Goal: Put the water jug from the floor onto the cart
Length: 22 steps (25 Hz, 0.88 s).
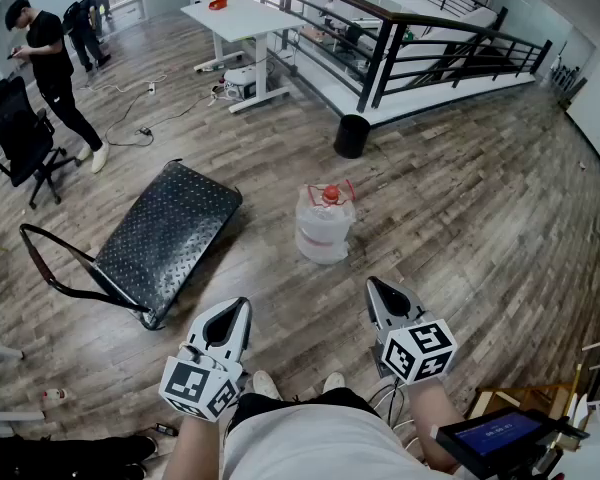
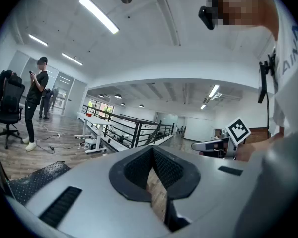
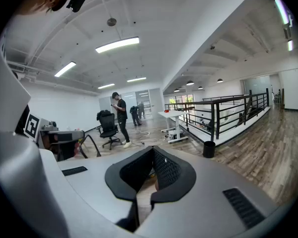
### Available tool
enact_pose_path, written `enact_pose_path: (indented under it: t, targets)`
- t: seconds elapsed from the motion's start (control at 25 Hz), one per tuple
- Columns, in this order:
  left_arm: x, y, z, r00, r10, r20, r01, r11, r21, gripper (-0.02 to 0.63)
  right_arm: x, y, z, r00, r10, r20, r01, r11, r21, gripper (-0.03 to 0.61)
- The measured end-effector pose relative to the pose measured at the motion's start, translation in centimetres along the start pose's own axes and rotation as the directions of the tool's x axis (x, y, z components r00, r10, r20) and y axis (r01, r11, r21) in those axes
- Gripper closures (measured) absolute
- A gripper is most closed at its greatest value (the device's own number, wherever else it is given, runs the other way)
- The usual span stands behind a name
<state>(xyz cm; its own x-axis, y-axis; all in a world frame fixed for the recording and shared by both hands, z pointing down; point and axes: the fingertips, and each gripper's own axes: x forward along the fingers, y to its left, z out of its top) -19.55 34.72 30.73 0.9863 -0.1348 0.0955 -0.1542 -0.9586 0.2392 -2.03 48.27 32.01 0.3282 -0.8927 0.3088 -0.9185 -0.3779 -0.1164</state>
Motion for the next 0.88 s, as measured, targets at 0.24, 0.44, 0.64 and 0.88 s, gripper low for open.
enact_pose_path:
  t: [0.24, 0.44, 0.64, 0.88]
  targets:
    - [-1.0, 3.9, -0.3, 1.000, -0.002, -0.006, 0.002, 1.000, -0.003, 0.614, 2.4, 2.3, -0.4, 1.000, -0.017, -0.008, 0.017, 1.000, -0.004, 0.577]
    - [-1.3, 7.4, -0.8, 0.999, -0.019, -0.025, 0.018, 0.999, -0.051, 0.614, 4.5, 4.4, -0.7, 0.999, -0.031, -0.012, 0.031, 0.999, 0.016, 0.577]
    - [-0.8, 9.1, -1.0, 0.999, -0.029, -0.035, 0.027, 0.998, -0.049, 0.614, 5.8, 5.0, -1.0, 0.999, -0.035, -0.030, 0.036, 0.999, 0.030, 0.577]
    - [1.1, 10.0, -0.9, 0.999, -0.034, -0.040, 0.032, 0.998, -0.045, 0.614, 7.5, 3.3, -0.3, 0.998, -0.051, -0.027, 0.052, 0.998, 0.037, 0.577]
